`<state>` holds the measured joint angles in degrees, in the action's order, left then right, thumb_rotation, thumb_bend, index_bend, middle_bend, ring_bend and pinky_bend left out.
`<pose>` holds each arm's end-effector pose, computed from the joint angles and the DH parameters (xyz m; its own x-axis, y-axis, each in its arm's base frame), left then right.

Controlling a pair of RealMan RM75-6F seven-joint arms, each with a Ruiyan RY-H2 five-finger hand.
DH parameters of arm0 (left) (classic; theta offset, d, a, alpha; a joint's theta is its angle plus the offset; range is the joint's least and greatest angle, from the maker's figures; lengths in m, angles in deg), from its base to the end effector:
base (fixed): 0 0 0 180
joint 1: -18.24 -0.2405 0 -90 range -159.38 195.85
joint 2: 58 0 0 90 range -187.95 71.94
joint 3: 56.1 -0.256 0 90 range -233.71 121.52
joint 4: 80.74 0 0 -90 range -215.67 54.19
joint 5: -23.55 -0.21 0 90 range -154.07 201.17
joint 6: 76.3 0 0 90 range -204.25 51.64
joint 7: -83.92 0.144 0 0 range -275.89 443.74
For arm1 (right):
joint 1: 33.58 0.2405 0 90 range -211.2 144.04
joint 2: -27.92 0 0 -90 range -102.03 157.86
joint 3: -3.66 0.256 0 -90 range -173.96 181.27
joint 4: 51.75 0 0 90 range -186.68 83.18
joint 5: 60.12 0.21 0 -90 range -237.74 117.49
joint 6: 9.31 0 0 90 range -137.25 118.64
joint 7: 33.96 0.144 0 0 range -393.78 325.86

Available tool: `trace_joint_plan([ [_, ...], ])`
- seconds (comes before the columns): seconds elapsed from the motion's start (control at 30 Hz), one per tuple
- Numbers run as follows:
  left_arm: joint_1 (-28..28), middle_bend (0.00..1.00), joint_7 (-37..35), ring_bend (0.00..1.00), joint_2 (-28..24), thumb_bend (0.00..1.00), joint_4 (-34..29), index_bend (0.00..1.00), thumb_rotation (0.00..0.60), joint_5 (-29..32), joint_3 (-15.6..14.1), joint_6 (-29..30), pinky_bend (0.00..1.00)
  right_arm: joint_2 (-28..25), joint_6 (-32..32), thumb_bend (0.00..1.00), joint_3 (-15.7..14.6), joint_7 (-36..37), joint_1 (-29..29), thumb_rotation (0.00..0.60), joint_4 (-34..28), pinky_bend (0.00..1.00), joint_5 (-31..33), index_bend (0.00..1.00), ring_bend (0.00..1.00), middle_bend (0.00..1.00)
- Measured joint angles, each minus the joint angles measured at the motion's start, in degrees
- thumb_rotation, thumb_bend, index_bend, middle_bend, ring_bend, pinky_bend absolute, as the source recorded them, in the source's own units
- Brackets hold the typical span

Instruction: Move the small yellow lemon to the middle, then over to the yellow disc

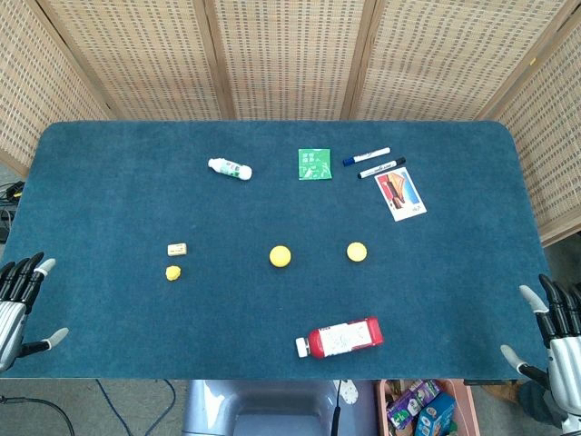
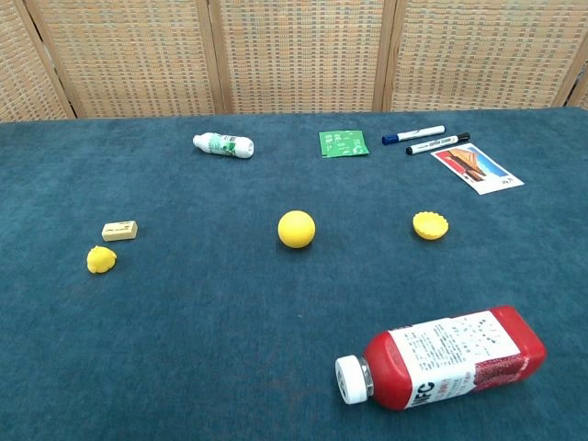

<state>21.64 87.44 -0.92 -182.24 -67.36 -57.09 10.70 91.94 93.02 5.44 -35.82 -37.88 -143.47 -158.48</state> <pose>-0.2847 0.1573 0.1742 0.4247 0.0432 0.9043 0.9042 -0.0704 -0.4213 -0.2933 -0.1230 0.1848 0.4164 0.2155 0.8833 -0.8954 -0.0714 0.4395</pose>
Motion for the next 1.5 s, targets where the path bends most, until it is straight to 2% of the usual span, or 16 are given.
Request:
trace_joint_plan([
  [0.37,0.5,0.0,0.5,0.0,0.4,0.03,0.2,0.0,0.6,0.6,0.3,-1.1,0.0,-0.3,0.2,0.0,0.0,0.3,-0.3,0.6,-0.3,0.0,-0.1,0.0,0.0,0.0],
  [0.57,4.7,0.0,2.6,0.0,2.5,0.03,1.8,0.01,0.6,3.8,2.7,-7.2,0.0,-0.6,-0.2,0.0,0.6,0.4,-0.2,0.6,-0.5,0.0,1.3,0.0,0.0,0.0],
  [0.77,13.8,0.0,3.2,0.0,8.1,0.05,10.6,0.16,0.6,5.6,5.8,-18.5,0.0,-0.5,-2.5,0.0,1.7,-0.3,0.5,0.6,-0.7,0.0,4.2,0.0,0.0,0.0],
  [0.93,21.6,0.0,2.1,0.0,14.8,0.12,20.9,0.33,0.6,5.8,7.1,-28.0,0.0,-0.2,-3.3,0.0,2.3,-1.5,1.0,0.6,-0.7,0.0,5.2,0.0,0.0,0.0],
  [1.2,27.8,0.0,-1.9,0.0,22.8,0.2,31.8,0.35,0.6,5.2,7.1,-33.8,0.0,0.4,-4.3,0.0,2.8,-2.6,1.2,0.6,-0.5,0.0,6.7,0.0,0.0,0.0],
  [1.5,30.4,0.0,-2.2,0.0,26.0,0.26,35.0,0.38,0.6,4.7,5.5,-36.2,0.0,0.7,-5.7,0.0,3.3,-3.0,1.7,0.6,0.0,0.0,8.2,0.0,0.0,0.0],
])
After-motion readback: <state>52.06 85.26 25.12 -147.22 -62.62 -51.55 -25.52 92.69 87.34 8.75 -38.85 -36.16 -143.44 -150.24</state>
